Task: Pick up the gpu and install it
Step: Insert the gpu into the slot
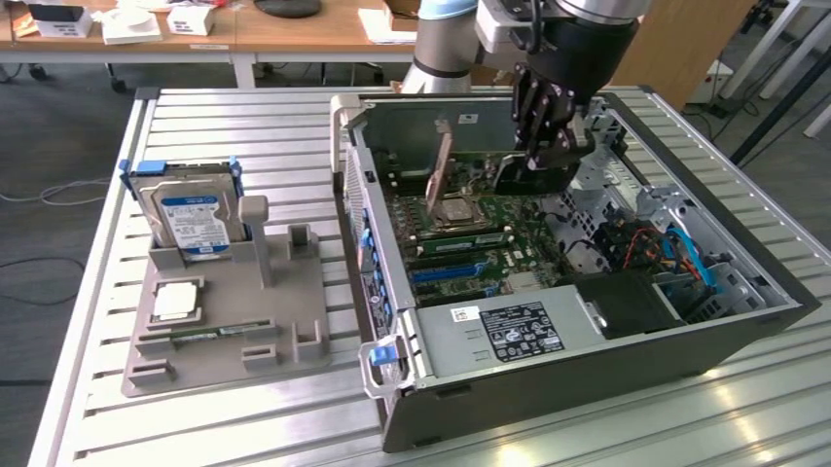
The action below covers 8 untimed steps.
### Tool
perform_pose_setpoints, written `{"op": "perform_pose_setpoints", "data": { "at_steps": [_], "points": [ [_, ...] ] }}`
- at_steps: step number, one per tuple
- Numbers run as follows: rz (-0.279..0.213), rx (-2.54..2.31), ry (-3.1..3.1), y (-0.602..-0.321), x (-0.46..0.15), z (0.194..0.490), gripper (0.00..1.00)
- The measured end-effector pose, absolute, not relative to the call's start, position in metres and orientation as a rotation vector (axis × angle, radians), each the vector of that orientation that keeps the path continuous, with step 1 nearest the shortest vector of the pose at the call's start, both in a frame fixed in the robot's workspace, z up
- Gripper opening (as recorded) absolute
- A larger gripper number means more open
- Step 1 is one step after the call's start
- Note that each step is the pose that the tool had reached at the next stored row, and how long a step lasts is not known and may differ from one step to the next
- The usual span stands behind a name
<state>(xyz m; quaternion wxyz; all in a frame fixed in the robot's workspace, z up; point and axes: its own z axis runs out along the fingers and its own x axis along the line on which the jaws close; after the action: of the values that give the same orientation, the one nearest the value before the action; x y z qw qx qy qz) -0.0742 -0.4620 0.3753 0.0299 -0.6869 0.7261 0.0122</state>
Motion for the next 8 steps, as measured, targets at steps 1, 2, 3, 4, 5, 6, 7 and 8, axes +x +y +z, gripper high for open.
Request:
{"op": "perform_pose_setpoints", "data": {
  "at_steps": [1,2,3,4,5,6,7,8],
  "points": [
    [0.038,-2.118,2.239,-0.4619,-0.0757,0.3753,0.27],
    [0.037,-2.118,2.239,-0.4619,-0.0774,0.3753,0.27],
    [0.037,-2.118,2.239,-0.4618,-0.0786,0.3753,0.27],
    [0.037,-2.118,2.239,-0.4618,-0.0792,0.3753,0.27],
    [0.037,-2.118,2.239,-0.4618,-0.0793,0.3753,0.27],
    [0.037,-2.118,2.239,-0.4618,-0.0793,0.3753,0.27],
    [0.037,-2.118,2.239,-0.4619,-0.0794,0.3753,0.27],
    [0.037,-2.118,2.239,-0.4619,-0.0795,0.3753,0.27]
  ]
}}
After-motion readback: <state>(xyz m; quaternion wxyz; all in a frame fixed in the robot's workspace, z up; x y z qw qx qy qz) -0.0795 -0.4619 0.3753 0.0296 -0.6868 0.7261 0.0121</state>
